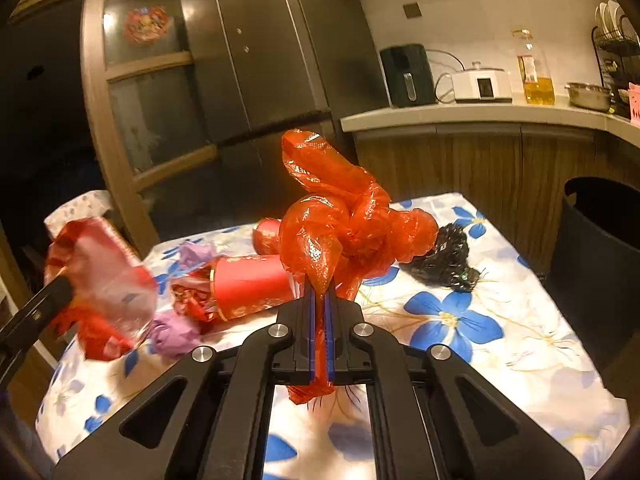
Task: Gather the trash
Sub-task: 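Lift and carry both held bags over the black trash bin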
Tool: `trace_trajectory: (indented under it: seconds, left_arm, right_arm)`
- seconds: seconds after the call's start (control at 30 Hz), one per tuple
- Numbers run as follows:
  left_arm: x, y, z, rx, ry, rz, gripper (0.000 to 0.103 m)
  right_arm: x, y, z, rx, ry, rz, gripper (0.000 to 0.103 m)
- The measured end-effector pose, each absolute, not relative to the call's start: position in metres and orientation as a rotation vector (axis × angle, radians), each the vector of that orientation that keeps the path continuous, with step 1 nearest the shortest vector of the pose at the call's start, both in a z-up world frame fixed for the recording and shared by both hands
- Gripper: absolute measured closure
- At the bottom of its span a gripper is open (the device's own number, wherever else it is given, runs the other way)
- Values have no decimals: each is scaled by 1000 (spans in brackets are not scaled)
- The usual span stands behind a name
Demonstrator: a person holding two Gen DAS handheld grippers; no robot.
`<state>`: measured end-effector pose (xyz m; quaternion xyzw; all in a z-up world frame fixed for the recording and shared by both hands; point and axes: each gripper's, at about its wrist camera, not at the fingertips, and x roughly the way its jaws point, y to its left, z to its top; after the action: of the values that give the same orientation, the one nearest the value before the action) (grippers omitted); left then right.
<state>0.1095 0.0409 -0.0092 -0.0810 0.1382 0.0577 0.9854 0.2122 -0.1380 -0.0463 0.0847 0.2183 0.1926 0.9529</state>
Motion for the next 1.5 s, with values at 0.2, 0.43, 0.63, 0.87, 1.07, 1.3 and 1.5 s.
trace_trajectory:
  seconds: [0.2, 0.43, 0.63, 0.87, 1.07, 1.3, 1.5]
  left_arm:
    - [103, 19, -1, -139, 262, 82, 101]
    - [104, -9, 2, -112, 256, 40, 101]
    - [111, -35, 5, -92, 249, -9, 101]
    - [126, -73, 11, -61, 238, -82, 101]
    - [143, -107, 17, -37, 230, -147, 101]
    - [167, -151, 19, -10, 233, -233, 101]
    - [189, -188, 19, 10, 228, -299, 101]
  right_arm:
    - [187, -159, -35, 171, 417, 394, 98]
    - [169, -188, -26, 174, 389, 360, 98]
    - [161, -211, -18, 174, 366, 324, 99]
    - [157, -239, -8, 173, 332, 271, 99]
    - [158, -269, -3, 185, 310, 208, 99]
    - [163, -308, 0, 194, 286, 120, 99]
    - [174, -341, 0, 203, 268, 49, 99]
